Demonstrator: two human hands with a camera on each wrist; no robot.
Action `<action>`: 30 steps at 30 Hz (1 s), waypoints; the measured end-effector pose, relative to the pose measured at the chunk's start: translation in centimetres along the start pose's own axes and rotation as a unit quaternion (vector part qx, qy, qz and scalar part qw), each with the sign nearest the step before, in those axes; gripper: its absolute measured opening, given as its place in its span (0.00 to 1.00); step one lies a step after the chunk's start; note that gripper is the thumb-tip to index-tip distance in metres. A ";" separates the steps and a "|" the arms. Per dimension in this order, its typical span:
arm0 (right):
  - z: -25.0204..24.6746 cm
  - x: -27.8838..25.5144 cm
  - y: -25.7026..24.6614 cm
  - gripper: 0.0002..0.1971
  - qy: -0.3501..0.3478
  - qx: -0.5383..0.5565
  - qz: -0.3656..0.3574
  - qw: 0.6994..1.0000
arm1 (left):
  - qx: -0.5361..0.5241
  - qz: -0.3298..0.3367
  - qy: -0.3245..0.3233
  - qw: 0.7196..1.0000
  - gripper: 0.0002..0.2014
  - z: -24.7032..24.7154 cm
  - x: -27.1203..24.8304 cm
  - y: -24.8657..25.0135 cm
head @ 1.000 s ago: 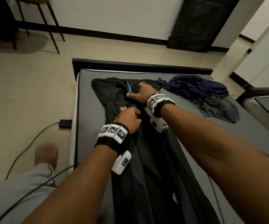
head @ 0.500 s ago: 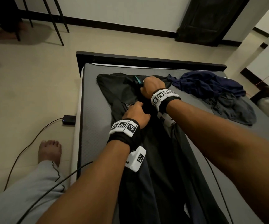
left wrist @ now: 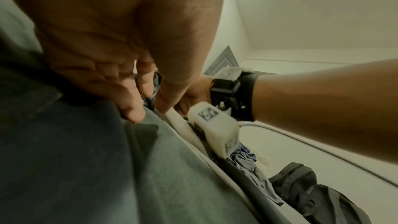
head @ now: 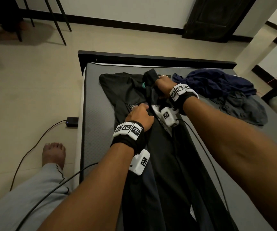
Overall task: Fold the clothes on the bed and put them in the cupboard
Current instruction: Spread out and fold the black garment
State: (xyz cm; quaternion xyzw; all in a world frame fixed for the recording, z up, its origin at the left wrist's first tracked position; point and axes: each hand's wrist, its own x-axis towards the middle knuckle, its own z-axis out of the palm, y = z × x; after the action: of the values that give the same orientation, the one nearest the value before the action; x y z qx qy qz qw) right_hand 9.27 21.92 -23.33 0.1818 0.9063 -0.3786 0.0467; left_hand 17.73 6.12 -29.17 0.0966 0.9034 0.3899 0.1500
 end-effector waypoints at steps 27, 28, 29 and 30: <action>1.8 -9.5 6.4 0.39 -0.135 -0.371 -0.112 0.912 | 0.182 0.177 -0.026 0.967 0.13 -0.8 -7.4 2.5; 1.6 -10.5 6.7 0.38 -0.143 -0.366 -0.115 0.912 | 0.193 0.184 -0.032 0.963 0.12 -0.8 -8.2 2.7; 1.2 -11.7 7.0 0.38 -0.144 -0.362 -0.119 0.913 | 0.204 0.189 -0.040 0.960 0.12 -0.8 -9.0 2.9; 0.9 -12.8 7.3 0.37 -0.146 -0.362 -0.124 0.912 | 0.211 0.193 -0.047 0.957 0.12 -0.9 -9.7 3.0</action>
State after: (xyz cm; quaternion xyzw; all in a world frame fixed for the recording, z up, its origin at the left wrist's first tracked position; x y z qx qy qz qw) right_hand 23.73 22.24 -26.00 -0.0186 0.9797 -0.0493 0.1937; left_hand 26.65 4.78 -24.50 0.3168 0.9212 0.2073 0.0900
